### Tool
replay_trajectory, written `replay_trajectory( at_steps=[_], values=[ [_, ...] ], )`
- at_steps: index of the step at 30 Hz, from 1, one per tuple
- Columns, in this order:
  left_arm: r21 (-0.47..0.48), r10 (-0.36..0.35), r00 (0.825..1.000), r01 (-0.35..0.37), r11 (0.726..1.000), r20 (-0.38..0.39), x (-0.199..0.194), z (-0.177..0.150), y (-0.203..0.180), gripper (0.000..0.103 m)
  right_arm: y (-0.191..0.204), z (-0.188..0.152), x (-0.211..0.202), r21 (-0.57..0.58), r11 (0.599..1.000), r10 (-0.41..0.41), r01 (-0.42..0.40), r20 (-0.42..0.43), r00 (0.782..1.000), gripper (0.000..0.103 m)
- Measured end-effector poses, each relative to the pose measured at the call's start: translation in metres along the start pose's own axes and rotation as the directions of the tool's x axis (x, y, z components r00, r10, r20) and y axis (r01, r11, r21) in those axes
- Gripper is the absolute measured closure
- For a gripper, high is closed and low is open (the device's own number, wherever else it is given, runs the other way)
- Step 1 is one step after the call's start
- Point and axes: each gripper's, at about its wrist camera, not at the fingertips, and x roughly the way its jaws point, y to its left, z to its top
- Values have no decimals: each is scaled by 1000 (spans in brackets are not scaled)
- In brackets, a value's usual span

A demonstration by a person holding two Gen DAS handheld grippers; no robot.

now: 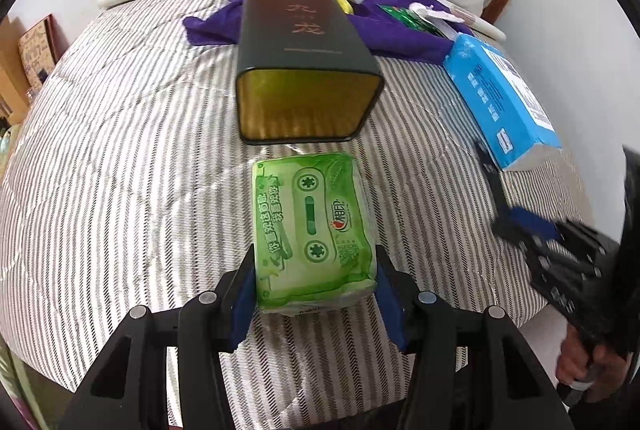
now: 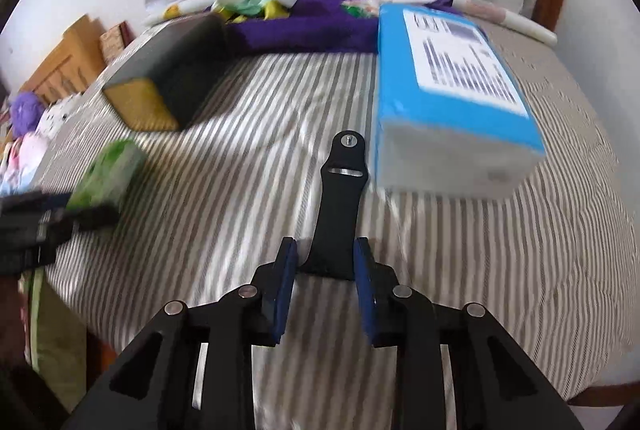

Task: Organize soft objects
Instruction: 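Lift green tissue pack with left gripper while right gripper grasps black strap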

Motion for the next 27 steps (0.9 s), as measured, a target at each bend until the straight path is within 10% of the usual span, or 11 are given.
replay_trajectory(
  at_steps=[27],
  values=[
    [-20, 7, 1000, -7, 1000, 14, 1, -3, 5, 52, -29, -11, -4, 11, 999, 45, -46, 70, 996, 82]
  ],
)
